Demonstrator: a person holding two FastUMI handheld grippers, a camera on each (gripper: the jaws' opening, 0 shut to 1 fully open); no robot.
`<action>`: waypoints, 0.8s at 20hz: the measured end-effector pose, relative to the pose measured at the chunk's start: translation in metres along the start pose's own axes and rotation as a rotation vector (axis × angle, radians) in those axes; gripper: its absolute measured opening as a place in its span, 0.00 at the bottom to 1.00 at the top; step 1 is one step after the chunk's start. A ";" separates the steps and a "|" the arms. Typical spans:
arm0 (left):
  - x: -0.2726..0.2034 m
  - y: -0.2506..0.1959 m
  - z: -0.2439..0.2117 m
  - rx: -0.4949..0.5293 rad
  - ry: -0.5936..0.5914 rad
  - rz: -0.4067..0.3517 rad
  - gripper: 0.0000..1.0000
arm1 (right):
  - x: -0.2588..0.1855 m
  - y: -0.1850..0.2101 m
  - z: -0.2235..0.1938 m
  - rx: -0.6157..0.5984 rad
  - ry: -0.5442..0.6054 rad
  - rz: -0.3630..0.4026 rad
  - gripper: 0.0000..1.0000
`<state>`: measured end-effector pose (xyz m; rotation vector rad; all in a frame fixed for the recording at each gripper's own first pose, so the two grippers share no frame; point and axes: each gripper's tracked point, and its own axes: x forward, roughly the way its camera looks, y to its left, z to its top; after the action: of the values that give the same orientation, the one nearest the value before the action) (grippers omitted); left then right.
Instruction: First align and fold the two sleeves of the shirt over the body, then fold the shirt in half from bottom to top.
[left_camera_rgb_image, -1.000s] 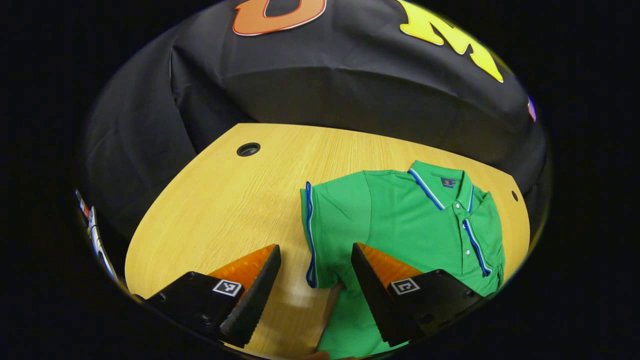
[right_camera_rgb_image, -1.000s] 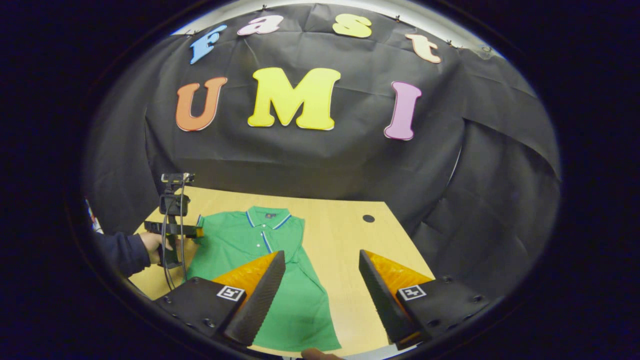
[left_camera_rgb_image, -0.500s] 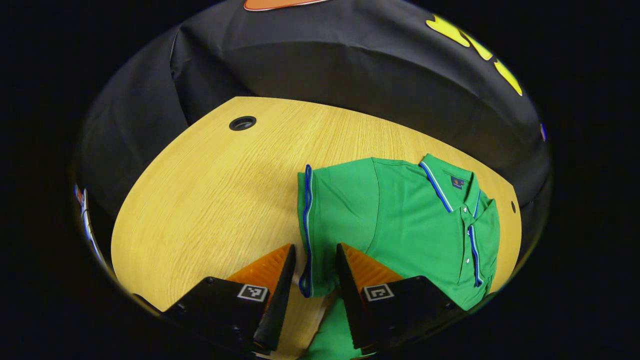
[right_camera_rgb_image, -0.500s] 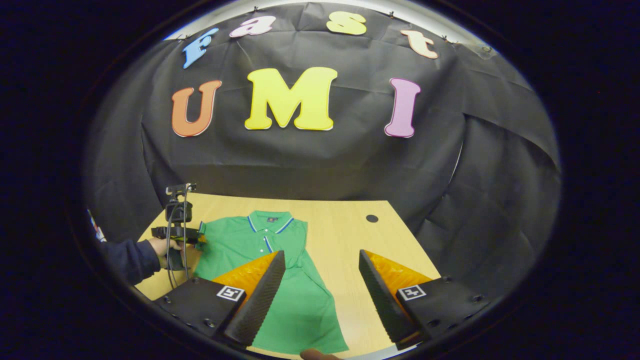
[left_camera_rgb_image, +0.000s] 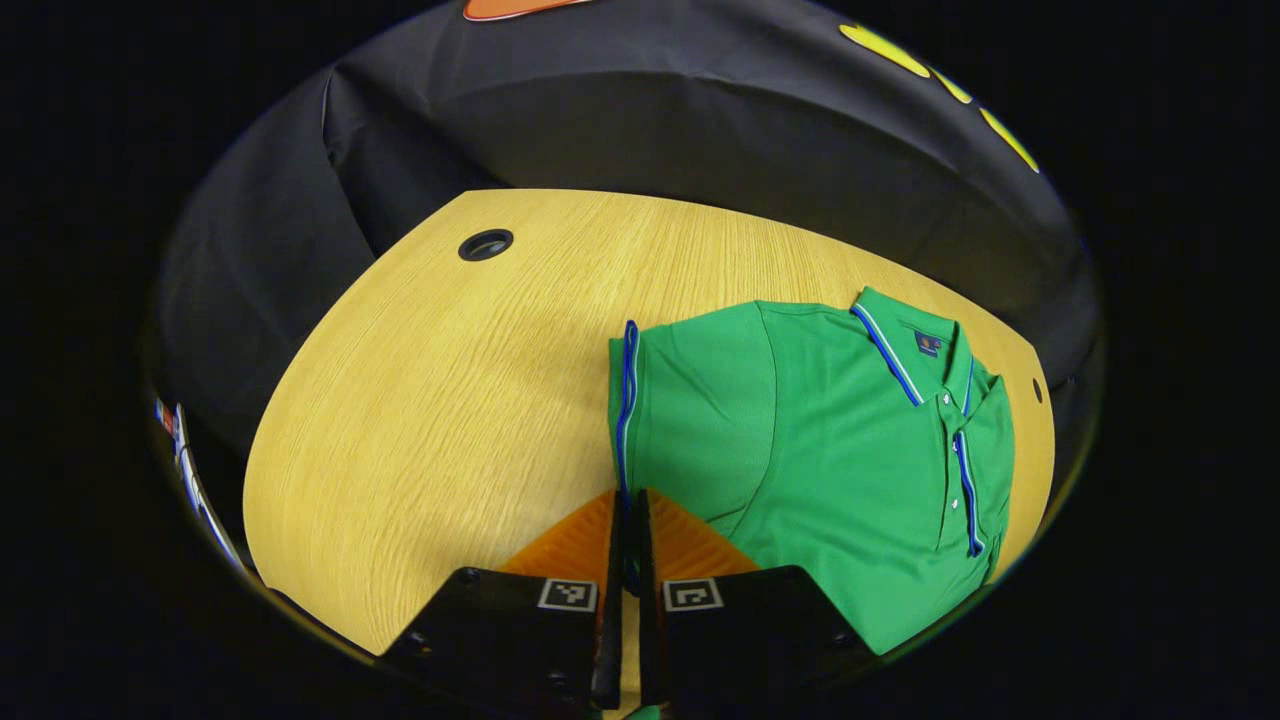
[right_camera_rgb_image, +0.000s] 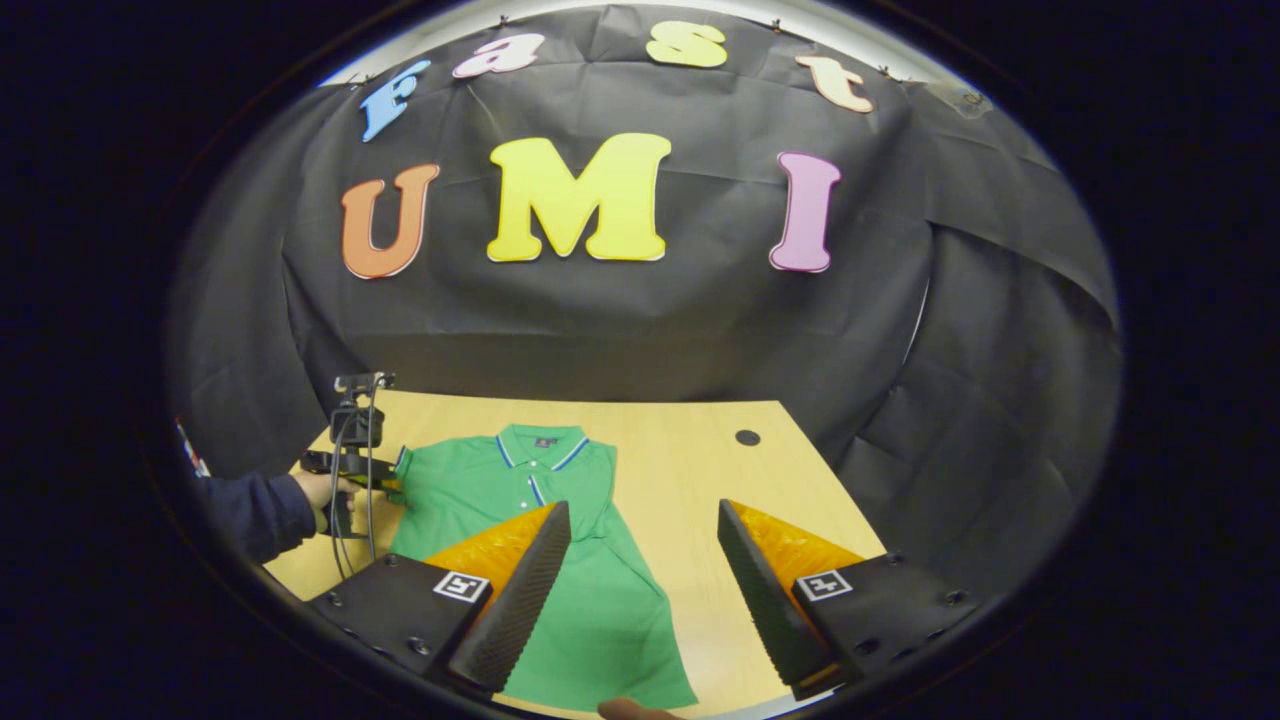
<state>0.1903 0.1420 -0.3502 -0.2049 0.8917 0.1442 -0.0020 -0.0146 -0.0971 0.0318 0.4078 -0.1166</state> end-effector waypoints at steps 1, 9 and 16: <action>-0.001 0.000 -0.001 -0.001 0.003 0.001 0.09 | 0.000 -0.001 -0.001 0.001 0.001 0.000 0.94; -0.024 -0.015 0.025 0.111 -0.057 0.022 0.05 | -0.002 -0.012 -0.007 0.017 0.001 0.006 0.95; -0.041 -0.072 0.039 0.263 -0.111 -0.036 0.04 | -0.005 -0.032 -0.017 0.047 0.020 -0.021 0.94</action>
<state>0.2095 0.0792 -0.2853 0.0322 0.7868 0.0043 -0.0168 -0.0446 -0.1107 0.0754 0.4253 -0.1470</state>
